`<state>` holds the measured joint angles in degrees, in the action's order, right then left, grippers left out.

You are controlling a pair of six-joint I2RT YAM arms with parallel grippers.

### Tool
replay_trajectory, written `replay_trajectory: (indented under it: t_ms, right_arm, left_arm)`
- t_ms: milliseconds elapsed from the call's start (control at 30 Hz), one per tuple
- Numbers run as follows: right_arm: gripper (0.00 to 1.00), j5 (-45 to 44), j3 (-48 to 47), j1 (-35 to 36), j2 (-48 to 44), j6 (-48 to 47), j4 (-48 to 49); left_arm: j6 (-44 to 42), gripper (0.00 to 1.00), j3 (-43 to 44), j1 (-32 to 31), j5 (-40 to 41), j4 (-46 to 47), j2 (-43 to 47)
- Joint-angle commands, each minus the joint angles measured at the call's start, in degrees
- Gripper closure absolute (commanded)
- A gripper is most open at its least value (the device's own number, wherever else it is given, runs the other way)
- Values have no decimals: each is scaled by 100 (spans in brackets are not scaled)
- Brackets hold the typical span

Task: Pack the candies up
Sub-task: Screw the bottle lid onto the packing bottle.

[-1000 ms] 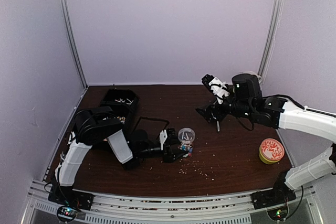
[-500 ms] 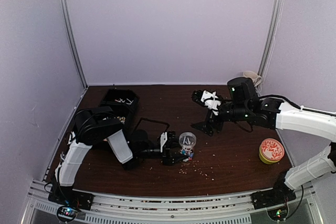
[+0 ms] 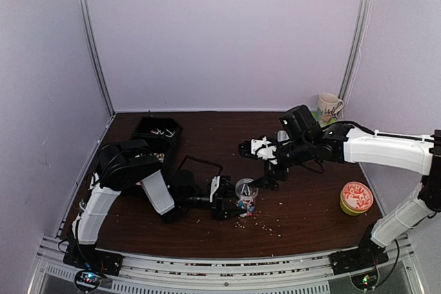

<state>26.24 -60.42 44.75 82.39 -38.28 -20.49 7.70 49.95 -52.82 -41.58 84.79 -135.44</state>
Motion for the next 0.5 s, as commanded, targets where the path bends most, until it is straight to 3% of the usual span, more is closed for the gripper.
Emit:
replay_trajectory:
  t_ms: [0, 467]
  right_arm:
    - [0, 297, -202, 17, 211, -300, -521]
    - [0, 1229, -601, 14, 746, -583, -1404]
  left_arm:
    - [-41, 54, -74, 30, -262, -146, -155]
    - [-12, 54, -47, 52, -307, -130, -198]
